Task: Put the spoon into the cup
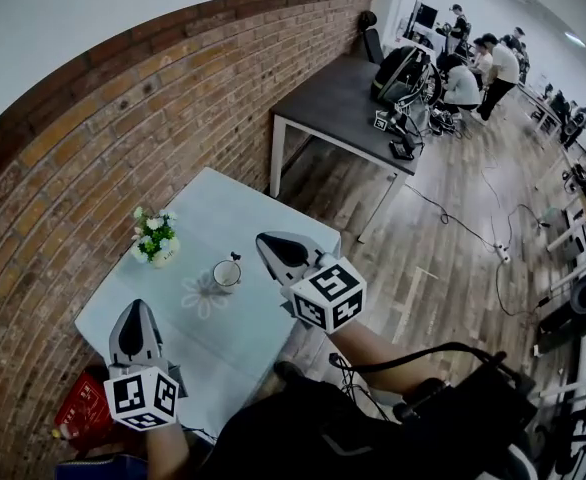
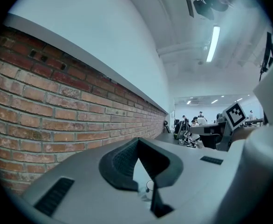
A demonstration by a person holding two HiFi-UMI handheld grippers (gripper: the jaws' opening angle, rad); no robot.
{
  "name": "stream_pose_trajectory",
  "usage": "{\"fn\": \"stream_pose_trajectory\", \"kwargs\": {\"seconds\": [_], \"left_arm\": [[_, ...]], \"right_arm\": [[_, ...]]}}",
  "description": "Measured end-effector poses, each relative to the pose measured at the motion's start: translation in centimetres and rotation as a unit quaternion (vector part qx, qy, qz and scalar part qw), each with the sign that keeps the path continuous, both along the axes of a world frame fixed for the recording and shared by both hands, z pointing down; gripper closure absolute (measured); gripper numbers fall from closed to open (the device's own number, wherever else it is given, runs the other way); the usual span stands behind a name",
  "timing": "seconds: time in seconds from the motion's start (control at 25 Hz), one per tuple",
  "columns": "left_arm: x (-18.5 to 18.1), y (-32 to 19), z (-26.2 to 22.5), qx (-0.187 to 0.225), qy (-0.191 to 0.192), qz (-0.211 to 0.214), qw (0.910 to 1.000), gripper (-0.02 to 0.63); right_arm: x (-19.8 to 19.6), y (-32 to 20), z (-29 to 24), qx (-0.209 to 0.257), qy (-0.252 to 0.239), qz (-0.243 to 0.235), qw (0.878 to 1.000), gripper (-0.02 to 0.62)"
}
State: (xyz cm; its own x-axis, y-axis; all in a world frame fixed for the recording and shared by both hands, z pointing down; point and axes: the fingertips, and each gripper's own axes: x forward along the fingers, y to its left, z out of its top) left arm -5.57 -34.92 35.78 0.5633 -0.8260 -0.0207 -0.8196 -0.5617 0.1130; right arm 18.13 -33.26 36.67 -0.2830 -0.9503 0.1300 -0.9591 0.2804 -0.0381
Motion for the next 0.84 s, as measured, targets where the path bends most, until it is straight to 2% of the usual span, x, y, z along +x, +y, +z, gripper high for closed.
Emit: {"fn": "stream_pose_trajectory", "kwargs": {"seconds": [0.84], "left_arm": [[0.1, -0.6, 0.1, -0.004, -0.009, -0.015, 0.9998, 0.597]], "right_arm": [[0.7, -0.4, -0.8, 0.007, 0.000, 0.000, 1.000, 0.577]]}}
